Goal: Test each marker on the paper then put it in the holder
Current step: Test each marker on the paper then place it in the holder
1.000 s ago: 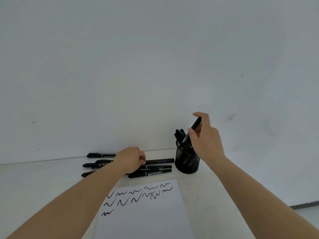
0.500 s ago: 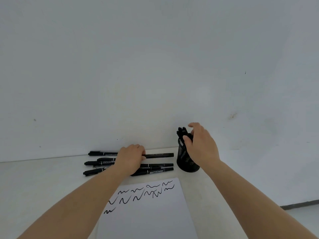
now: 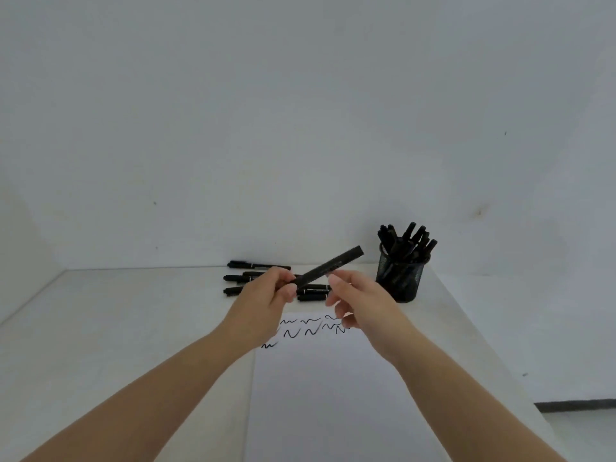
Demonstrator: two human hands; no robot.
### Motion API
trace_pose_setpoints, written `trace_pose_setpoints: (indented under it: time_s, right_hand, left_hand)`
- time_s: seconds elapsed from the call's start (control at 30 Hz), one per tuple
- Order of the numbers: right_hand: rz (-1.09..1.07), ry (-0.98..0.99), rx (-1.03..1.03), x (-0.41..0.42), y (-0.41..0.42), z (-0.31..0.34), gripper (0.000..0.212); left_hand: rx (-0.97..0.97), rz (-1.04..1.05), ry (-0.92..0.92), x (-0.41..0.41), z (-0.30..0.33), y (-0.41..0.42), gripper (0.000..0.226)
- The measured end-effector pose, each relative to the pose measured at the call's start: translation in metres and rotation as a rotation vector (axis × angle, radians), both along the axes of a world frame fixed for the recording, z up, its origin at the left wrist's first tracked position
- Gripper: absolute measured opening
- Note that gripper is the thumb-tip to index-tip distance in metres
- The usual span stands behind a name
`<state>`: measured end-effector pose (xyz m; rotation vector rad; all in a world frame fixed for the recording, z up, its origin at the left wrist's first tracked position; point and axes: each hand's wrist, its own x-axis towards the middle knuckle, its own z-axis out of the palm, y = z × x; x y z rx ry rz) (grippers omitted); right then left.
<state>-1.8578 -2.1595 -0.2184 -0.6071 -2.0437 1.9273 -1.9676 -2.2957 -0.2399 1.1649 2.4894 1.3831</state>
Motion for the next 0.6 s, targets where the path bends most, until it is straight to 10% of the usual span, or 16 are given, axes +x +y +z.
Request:
trace_pose_setpoints:
  time_s: [0.4,0.6]
  right_hand:
    - [-0.097,-0.058,-0.564,0.024,-0.069,-0.033,0.024]
    - [-0.035,-0.1,-0.452,0.015,-0.061,-0.025,0.027]
  left_hand:
    - [-0.324,-0.046,0.81,0.053,-0.015,-0.073,0.039]
    - [-0.22,-0.164,0.175,0.06,-0.027,-0.072,0.038]
